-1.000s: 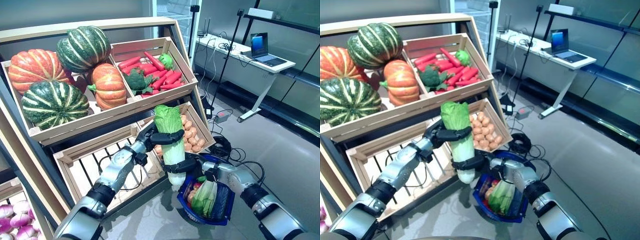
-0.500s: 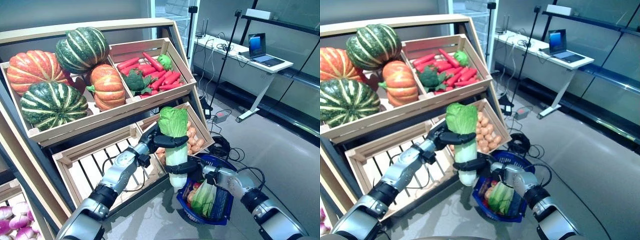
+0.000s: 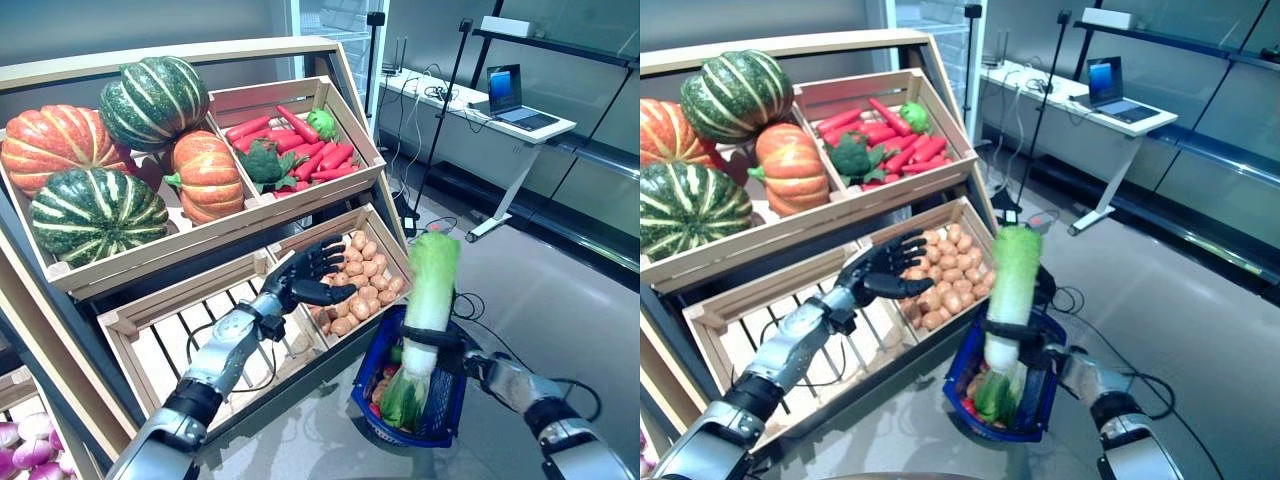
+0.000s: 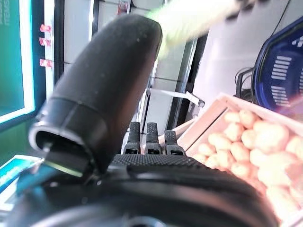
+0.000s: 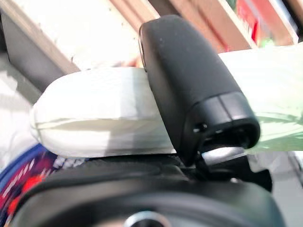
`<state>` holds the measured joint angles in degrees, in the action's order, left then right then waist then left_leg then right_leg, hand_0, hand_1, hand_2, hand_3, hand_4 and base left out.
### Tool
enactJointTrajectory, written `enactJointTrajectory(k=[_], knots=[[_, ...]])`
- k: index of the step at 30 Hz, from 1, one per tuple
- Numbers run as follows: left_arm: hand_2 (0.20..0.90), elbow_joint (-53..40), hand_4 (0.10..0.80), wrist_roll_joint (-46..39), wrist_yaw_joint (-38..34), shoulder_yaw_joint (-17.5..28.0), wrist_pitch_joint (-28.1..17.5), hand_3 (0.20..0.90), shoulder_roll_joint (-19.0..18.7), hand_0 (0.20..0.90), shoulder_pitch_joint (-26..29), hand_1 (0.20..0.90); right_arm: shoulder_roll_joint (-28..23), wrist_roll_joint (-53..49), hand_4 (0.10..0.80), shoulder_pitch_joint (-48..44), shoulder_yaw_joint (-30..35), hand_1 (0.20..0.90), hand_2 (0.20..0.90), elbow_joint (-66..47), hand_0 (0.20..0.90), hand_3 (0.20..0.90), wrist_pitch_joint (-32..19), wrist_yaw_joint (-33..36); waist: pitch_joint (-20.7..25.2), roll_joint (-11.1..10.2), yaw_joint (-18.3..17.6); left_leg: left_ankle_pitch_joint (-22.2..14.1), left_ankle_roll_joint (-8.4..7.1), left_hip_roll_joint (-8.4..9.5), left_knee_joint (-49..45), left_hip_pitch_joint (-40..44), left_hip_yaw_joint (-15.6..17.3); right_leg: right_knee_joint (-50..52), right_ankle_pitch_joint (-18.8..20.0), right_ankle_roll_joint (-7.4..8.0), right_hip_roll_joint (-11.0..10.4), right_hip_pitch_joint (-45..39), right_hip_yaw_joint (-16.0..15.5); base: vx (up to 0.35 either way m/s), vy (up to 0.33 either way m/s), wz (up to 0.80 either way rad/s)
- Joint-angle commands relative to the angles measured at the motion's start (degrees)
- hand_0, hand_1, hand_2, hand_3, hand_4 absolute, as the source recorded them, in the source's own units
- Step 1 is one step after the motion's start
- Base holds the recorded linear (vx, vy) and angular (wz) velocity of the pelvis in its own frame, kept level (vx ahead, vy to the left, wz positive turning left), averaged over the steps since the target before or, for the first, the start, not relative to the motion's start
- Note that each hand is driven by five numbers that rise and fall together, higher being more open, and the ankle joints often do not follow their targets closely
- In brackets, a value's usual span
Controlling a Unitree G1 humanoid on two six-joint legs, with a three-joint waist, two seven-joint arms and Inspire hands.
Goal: Put vegetables into the basket
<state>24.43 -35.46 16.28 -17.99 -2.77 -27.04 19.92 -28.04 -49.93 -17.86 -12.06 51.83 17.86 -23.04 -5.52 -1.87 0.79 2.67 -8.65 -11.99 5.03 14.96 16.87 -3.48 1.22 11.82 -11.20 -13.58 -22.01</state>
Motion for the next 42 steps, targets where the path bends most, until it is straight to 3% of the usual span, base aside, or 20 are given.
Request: enactJointTrajectory(k=[1, 4, 6, 10, 13, 26, 32, 33, 34, 42], knots=[[0.9, 1.3, 0.8, -0.5, 0.6, 4.5, -5.4, 0.9, -1.1, 0.9, 5.4, 0.9, -2.4, -2.5, 0.4, -6.5, 4.7, 0.3, 0.3, 0.7, 0.3, 0.3, -5.7, 0.0, 1.0, 0.9, 0.1, -1.7, 1.38, 1.08, 0.0, -0.8, -1.8, 2.0, -1.1, -3.25, 0.4, -0.1, -0.3, 0.034, -0.028, -0.15], [0.9, 2.3, 0.8, -0.3, -0.7, 5.0, -6.4, 0.9, -1.5, 0.9, 5.5, 0.9, -3.5, -2.2, 0.4, -6.7, 6.7, 0.3, 0.3, 4.1, 0.3, 0.3, -6.6, 1.0, -0.2, 1.3, 0.2, -1.5, 1.2, 1.1, -0.1, -1.2, -1.8, 3.6, -1.9, -3.44, 0.4, 1.0, -0.3, -0.043, -0.024, -0.12], [0.9, 4.3, 0.8, -1.3, -1.7, 4.9, -8.6, 0.9, -2.2, 0.9, 8.4, 0.9, -4.2, -3.3, 0.4, -10.1, 6.6, 0.3, 0.3, 6.4, 0.3, 0.3, -7.6, 3.0, -2.9, 1.7, 0.4, -1.6, 0.7, 0.73, -2.6, -4.2, -2.3, 7.1, -3.2, -3.97, -0.1, 4.6, 0.3, -0.32, -0.038, -0.1], [0.9, 11.4, 0.8, -5.9, -1.4, 4.7, -14.0, 0.9, -4.7, 0.9, 20.3, 0.9, -8.2, -6.6, 0.4, -22.0, 6.9, 0.3, 0.3, 14.7, 0.3, 0.3, -10.7, 3.7, -13.1, 2.8, 0.3, -3.2, -0.72, -0.9, -13.2, -16.9, -4.9, 19.1, -5.8, -4.42, -3.0, 17.7, 1.5, -0.488, -0.021, -0.03], [0.9, 12.3, 0.8, -7.8, -2.4, 4.6, -15.1, 0.9, -5.4, 0.9, 22.9, 0.9, -9.2, -7.7, 0.4, -25.4, 6.3, 0.3, 0.3, 16.6, 0.3, 0.3, -11.8, 4.6, -16.8, 3.2, 0.3, -4.7, -0.82, -2.16, -20.9, -24.1, -5.7, 27.3, -7.3, -4.64, -5.6, 25.0, 2.9, -0.29, -0.001, 0.14], [0.9, 3.9, 0.8, -15.4, -4.5, 5.9, -14.5, 0.9, -6.8, 0.9, 21.0, 0.9, -12.8, -7.5, 0.4, -33.8, 4.0, 0.3, 0.3, 17.7, 0.3, 0.3, -13.6, 8.1, -23.7, 4.5, 2.4, -14.5, 0.01, -3.75, -43.4, -43.9, -9.2, 52.0, -17.1, -5.06, -12.3, 44.5, 6.7, -0.082, -0.014, 0.07], [0.9, 0.2, 0.8, -15.7, -5.9, 5.0, -14.4, 0.9, -6.6, 0.9, 19.0, 0.9, -13.7, -8.3, 0.4, -36.6, 3.3, 0.3, 0.3, 17.3, 0.3, 0.3, -15.2, 10.1, -24.3, 5.4, 2.8, -17.0, 0.33, -4.41, -49.1, -49.5, -10.3, 57.4, -19.0, -5.55, -13.0, 50.0, 7.9, -0.062, -0.015, 0.07], [0.9, -0.1, 0.8, -15.9, -6.4, 4.7, -14.3, 0.9, -6.6, 0.9, 19.0, 0.9, -14.0, -8.3, 0.642, -37.3, 3.1, 0.662, 0.662, 17.5, 0.662, 0.662, -15.3, 10.5, -24.3, 5.6, 2.8, -17.4, 0.26, -4.47, -50.2, -50.5, -10.6, 58.3, -19.3, -5.6, -13.1, 51.0, 8.2, -0.055, -0.01, 0.06], [0.9, -0.3, 0.8, -16.0, -6.7, 4.6, -14.3, 0.9, -6.6, 0.9, 19.0, 0.9, -14.2, -8.3, 0.8, -38.0, 3.0, 0.9, 0.9, 17.5, 0.9, 0.9, -15.5, 10.9, -24.3, 5.7, 2.9, -17.6, 0.27, -4.53, -51.0, -51.4, -10.8, 59.0, -19.5, -5.59, -13.2, 51.9, 8.5, -0.084, -0.012, 0.09], [0.9, -0.3, 0.8, -17.5, -6.6, 4.1, -14.6, 0.9, -7.0, 0.9, 18.8, 0.9, -14.9, -8.4, 0.8, -40.4, 2.2, 0.9, 0.9, 17.5, 0.9, 0.9, -16.7, 12.0, -24.3, 6.2, 2.9, -18.7, 0.69, -4.7, -53.5, -53.6, -11.3, 61.8, -20.3, -5.91, -13.3, 54.6, 9.4, -0.039, 0.009, 0.02]])
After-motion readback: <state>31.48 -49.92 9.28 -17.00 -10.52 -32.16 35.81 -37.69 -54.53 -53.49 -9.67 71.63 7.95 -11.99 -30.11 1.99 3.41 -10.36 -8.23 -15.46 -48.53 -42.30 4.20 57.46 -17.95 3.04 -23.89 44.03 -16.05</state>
